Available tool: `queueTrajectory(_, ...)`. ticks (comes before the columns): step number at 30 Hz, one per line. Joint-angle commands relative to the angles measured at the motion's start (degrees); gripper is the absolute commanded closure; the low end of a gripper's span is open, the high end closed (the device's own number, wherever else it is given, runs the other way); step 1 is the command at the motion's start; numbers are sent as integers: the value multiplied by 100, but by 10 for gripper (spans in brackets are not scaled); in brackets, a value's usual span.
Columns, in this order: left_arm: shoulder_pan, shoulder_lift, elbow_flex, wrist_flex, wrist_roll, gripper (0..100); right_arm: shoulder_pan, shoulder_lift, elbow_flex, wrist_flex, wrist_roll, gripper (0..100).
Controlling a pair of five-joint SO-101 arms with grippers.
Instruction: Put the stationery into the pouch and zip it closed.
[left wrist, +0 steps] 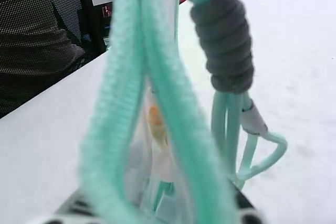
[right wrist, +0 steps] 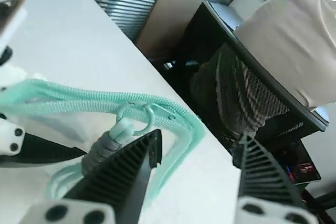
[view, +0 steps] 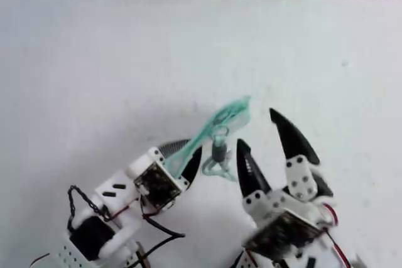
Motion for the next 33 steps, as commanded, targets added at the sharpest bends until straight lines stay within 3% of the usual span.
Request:
queueTrajectory(1,-48,57,-158,422,-35,977,145,637,-167,-198,695,777)
queueTrajectory(6,-57,57,-264,677,-44,977,286,1666,-229,-189,1424,682)
queueTrajectory(12,-57,57,-264,668,-44,977,330,2774,-844,277,2242,680)
queueTrajectory(15,-57,57,-255,668,-44,977,321,3275,-1169,400,2629,741)
queueTrajectory(17,-101,57,-255,668,-44,977,312,3512,-1363,532,2752,876)
queueTrajectory(19,-268,57,-264,624,-9,977,321,3591,-1495,497,2734,997)
queueTrajectory(21,-470,57,-273,510,9,976,347,3574,-1503,497,2734,954)
queueTrajectory(23,-646,57,-281,440,35,954,312,3495,-1477,514,2708,983)
queueTrajectory(28,-1165,57,-501,571,1292,771,277,3266,-1204,470,2180,978)
queueTrajectory(33,-1367,57,-1029,1002,1301,764,-242,2949,-862,470,1345,978)
